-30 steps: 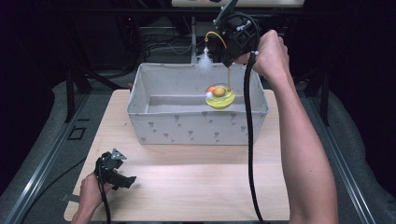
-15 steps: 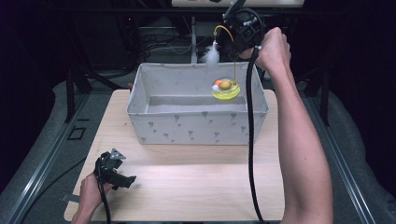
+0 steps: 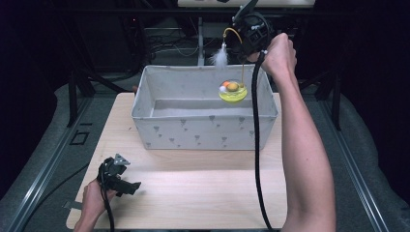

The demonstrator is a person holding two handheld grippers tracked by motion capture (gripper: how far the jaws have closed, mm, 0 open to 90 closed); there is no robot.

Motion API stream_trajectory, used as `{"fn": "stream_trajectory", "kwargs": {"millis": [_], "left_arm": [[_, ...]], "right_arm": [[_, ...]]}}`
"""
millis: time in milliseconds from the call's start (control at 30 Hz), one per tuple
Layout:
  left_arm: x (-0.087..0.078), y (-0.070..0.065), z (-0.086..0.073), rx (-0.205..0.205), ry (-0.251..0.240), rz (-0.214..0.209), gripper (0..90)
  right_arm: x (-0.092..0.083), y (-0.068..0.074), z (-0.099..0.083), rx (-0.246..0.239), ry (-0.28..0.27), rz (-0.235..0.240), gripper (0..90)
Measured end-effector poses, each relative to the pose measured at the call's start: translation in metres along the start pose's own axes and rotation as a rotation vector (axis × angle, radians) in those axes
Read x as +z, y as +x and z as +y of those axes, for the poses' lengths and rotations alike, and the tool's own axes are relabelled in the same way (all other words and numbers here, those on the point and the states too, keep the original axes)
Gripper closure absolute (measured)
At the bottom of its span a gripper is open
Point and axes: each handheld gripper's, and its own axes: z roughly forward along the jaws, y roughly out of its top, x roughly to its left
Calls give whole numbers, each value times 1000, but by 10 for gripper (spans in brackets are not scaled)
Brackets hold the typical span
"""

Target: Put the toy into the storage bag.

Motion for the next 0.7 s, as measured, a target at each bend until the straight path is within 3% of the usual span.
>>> {"fn": "stream_trajectory", "kwargs": {"millis": [700], "left_arm": [[-1,0,0,-5,-6,3,1]], "right_arm": [[47,-10,-21,0,37,13,882]]}}
